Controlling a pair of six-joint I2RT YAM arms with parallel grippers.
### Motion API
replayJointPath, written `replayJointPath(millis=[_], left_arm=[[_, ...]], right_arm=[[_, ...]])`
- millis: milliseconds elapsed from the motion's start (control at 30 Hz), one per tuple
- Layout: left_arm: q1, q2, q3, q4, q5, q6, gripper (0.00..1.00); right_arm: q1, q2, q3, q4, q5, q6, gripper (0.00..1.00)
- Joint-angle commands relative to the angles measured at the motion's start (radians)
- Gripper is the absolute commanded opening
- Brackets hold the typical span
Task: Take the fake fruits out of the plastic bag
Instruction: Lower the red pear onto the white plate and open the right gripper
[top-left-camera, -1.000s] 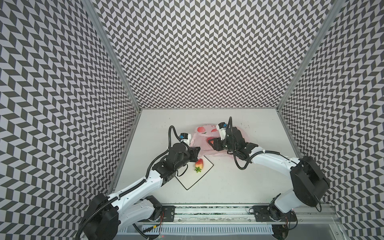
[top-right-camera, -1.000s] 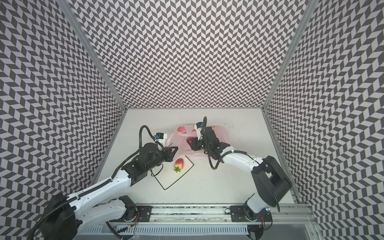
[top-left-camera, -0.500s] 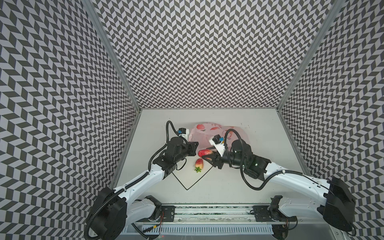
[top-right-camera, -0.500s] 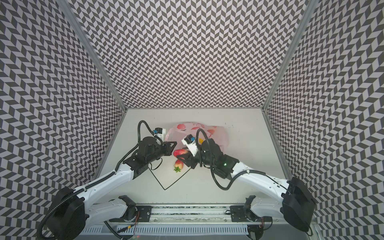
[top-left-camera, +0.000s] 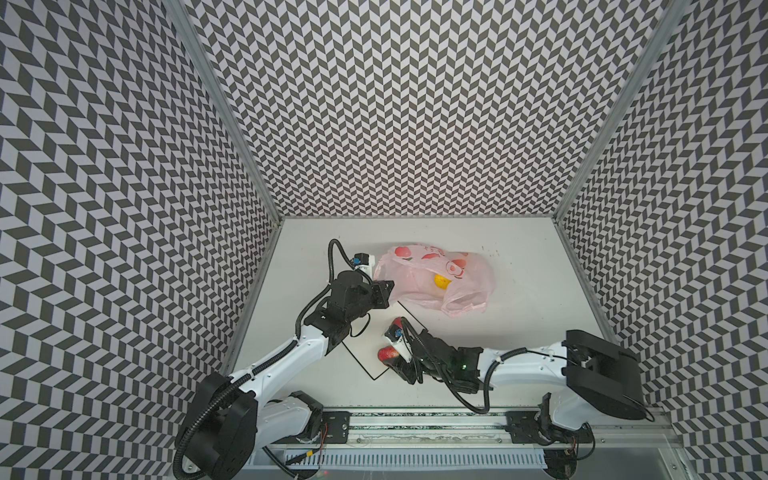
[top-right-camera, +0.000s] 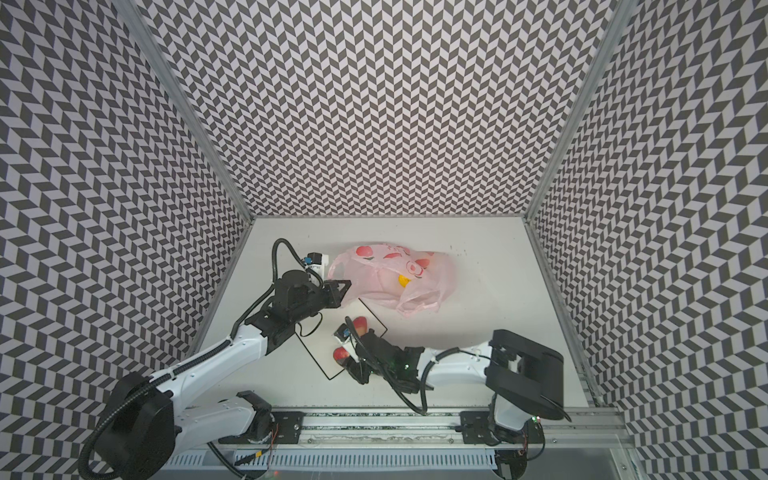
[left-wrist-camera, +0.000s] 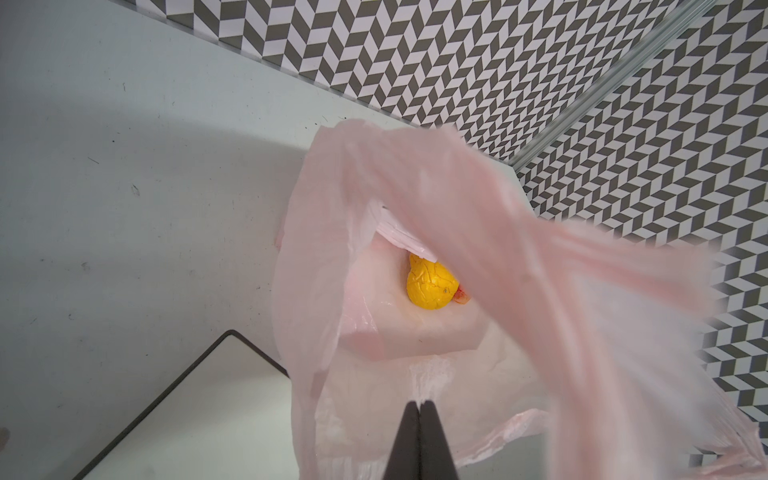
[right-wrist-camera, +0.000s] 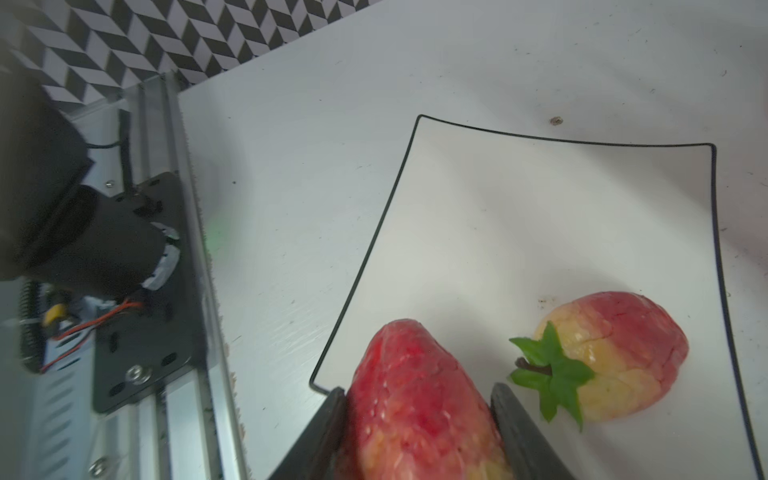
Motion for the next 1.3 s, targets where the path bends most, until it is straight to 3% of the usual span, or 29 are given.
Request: replayJointPath(millis=[0,200,367,467,733,1067,1167,1267], left_arm=[[0.008,-0.028,0.036,-0.01,-0.003,0.017,0.0],[0.01,-0.04,0.034,-0.025,-0.004,0.025,0.0],[0.011,-0.039,0.039,-0.032,-0.002,0.035,0.0],[0.011,-0.04,0.043,-0.037,-0.001,0.043,0.0],[0.014,-0.04,0.055,-0.046,0.009,0.061,0.0],[0.014,-0.053,0.053,-0.047,0.023,0.067,0.0],[0.014,-0.054,0.05,-0.047,0.029,0.07,0.0],[0.013,-0.062,0.046,-0.049,0.03,0.075,0.0]], right_arm=[[0.006,0.073,0.069,0.092,0.138,0.016,0.34],[0.005,0.207,0.158,0.058,0.217,0.001,0.37],[0.006,0.252,0.19,0.046,0.219,-0.009,0.55],[0.006,0.239,0.187,0.046,0.208,-0.016,0.64],[0.022,0.08,0.144,0.011,0.152,-0.031,0.76],[0.031,-0.311,0.057,-0.178,0.139,-0.006,0.63],[0.023,-0.408,0.034,-0.186,0.157,-0.037,0.5],[-0.051,-0.445,0.073,-0.253,0.134,-0.061,0.39]])
